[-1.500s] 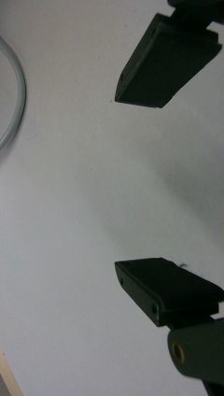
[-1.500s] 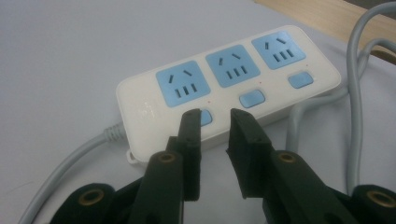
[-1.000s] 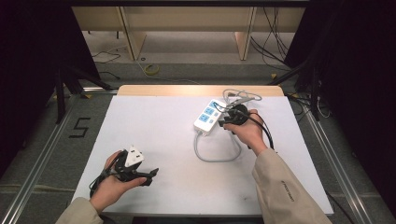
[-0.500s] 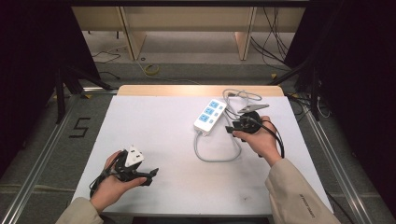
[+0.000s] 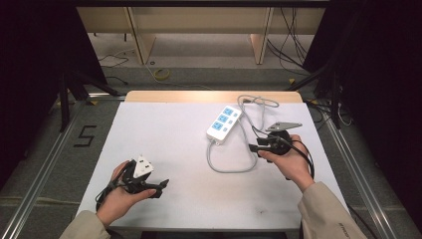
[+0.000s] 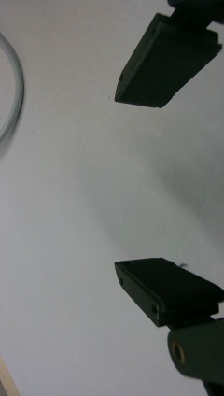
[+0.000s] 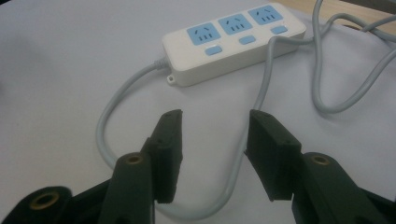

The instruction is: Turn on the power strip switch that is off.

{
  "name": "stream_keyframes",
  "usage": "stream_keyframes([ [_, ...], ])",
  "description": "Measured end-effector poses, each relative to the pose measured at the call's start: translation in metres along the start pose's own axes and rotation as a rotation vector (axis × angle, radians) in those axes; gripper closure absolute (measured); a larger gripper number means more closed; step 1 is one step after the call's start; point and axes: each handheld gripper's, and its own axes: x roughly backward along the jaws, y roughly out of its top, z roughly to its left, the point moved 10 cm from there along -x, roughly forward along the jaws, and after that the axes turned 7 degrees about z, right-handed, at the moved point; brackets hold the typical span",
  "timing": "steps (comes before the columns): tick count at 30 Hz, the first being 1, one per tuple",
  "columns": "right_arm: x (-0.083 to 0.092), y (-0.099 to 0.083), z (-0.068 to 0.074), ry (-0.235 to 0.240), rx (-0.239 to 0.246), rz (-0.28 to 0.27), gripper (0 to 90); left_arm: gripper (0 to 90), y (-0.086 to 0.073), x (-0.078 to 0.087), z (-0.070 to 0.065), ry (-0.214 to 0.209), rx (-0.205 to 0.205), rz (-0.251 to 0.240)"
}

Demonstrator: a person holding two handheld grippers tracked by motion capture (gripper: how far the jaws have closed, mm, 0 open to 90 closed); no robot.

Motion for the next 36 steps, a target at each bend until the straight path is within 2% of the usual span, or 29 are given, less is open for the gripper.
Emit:
stream_keyframes([
  [12,0.022,-0.036,0.005,-0.005,0.023,-0.025,49.8,15.9,0.0,0.0,0.0,0.001,-0.001,-0.002],
  [17,0.028,-0.048,0.007,0.0,0.016,-0.037,45.7,15.9,0.0,0.0,0.001,0.002,-0.004,0.001],
  [20,0.032,-0.055,0.008,0.0,0.014,-0.048,44.6,15.9,0.0,0.001,0.001,0.003,-0.001,-0.002],
  [25,0.036,-0.068,0.008,-0.027,0.012,-0.054,44.1,15.9,0.0,0.002,0.001,0.002,0.001,-0.007],
  [28,0.039,-0.076,0.011,-0.018,-0.003,-0.058,43.6,15.9,0.0,0.002,0.001,0.0,-0.003,-0.003],
  [36,0.046,-0.087,0.013,-0.026,0.008,-0.063,41.0,15.9,0.0,0.001,0.001,0.002,-0.002,0.0],
])
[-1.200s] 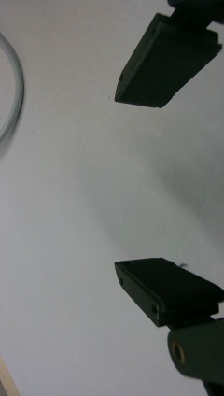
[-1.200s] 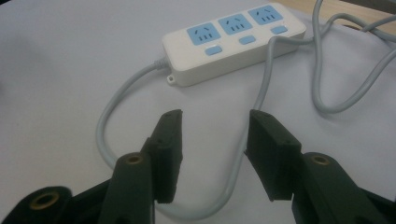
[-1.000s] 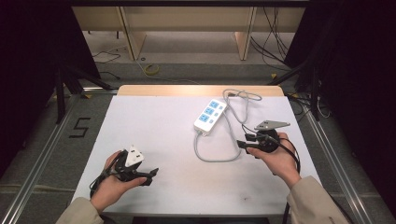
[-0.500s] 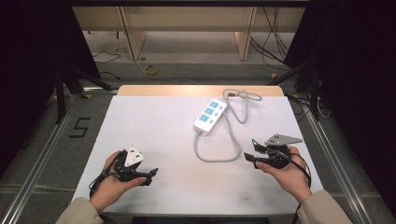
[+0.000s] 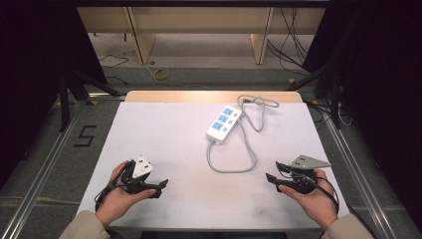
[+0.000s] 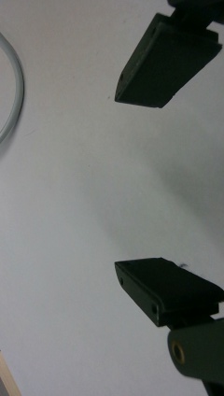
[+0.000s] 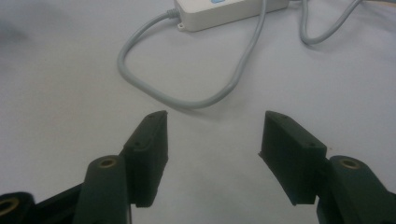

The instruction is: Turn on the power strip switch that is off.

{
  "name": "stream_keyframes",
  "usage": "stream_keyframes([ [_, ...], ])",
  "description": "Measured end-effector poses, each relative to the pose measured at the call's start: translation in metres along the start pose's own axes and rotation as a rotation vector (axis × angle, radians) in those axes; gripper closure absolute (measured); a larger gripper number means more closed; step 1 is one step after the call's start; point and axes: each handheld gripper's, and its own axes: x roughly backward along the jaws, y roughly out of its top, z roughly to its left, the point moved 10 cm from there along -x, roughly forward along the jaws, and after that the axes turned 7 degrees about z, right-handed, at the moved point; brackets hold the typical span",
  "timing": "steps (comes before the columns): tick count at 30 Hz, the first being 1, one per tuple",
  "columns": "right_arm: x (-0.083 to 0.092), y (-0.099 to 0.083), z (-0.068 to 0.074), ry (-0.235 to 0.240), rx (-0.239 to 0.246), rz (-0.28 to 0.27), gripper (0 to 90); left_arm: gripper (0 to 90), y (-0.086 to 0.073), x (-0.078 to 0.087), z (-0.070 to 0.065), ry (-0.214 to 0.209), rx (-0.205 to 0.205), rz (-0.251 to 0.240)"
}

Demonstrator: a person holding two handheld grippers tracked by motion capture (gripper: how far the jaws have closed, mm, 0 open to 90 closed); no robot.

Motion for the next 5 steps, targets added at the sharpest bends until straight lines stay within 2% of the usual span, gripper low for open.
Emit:
stream_keyframes([
  [5,0.0011,-0.0017,-0.0005,0.001,-0.01,-0.003,38.2,15.9,0.0012,0.0003,-0.0035,-0.007,-0.002,-0.003],
])
